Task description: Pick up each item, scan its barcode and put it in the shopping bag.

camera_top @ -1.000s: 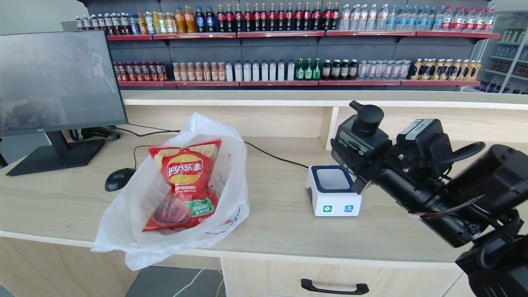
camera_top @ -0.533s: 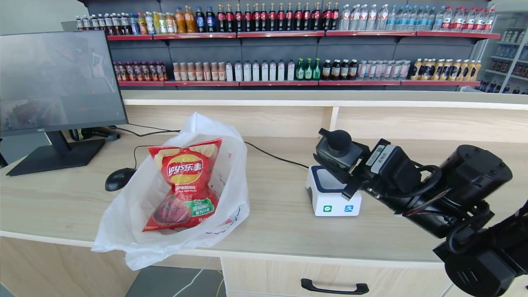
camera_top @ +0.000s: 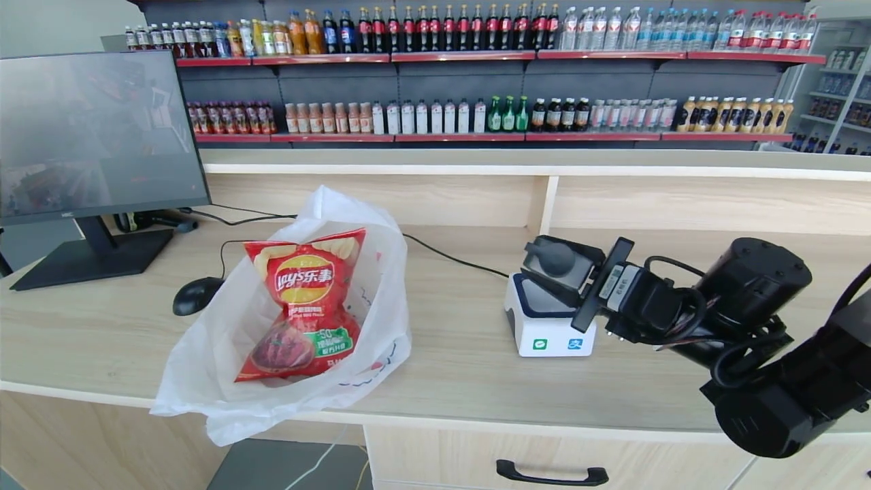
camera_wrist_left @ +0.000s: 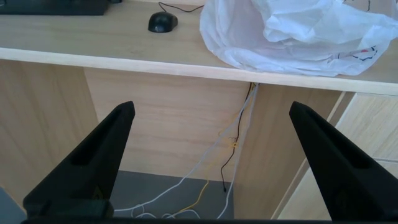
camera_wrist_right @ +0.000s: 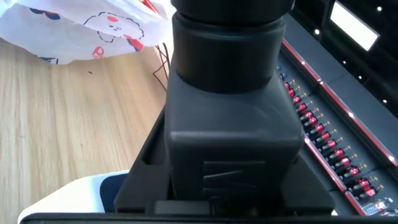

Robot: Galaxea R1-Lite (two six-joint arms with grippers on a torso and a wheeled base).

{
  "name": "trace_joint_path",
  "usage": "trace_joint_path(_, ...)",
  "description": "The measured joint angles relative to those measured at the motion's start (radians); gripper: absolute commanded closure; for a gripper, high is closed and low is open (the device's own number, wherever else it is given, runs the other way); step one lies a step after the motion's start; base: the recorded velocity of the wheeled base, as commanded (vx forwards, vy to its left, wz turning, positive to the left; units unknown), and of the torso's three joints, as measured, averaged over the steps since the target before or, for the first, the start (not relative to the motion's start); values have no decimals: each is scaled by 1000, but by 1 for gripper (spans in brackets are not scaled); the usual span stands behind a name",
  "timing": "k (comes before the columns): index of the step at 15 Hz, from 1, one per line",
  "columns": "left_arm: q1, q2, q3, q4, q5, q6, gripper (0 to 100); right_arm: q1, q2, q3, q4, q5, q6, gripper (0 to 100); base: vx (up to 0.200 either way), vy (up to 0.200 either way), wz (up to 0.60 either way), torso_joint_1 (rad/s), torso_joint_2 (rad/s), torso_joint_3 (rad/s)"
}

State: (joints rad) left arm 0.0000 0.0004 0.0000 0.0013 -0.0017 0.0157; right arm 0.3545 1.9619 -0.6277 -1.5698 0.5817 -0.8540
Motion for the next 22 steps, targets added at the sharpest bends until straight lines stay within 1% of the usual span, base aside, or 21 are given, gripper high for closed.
trace_joint_path(5,0,0,0,-1,0,3,0,-3,31,-4,0,21,-25,100,0,0,0,0,0,0)
trace_joint_path(7,0,0,0,-2,0,3,0,-8,47,-7,0,59,-26,100,0,0,0,0,0,0)
trace_joint_path(12,0,0,0,-1,0,5,0,-38,64,-12,0,111,-34,100,0,0,0,0,0,0)
trace_joint_path(22,0,0,0,-1,0,3,0,-47,73,-17,0,114,-35,100,0,0,0,0,0,0)
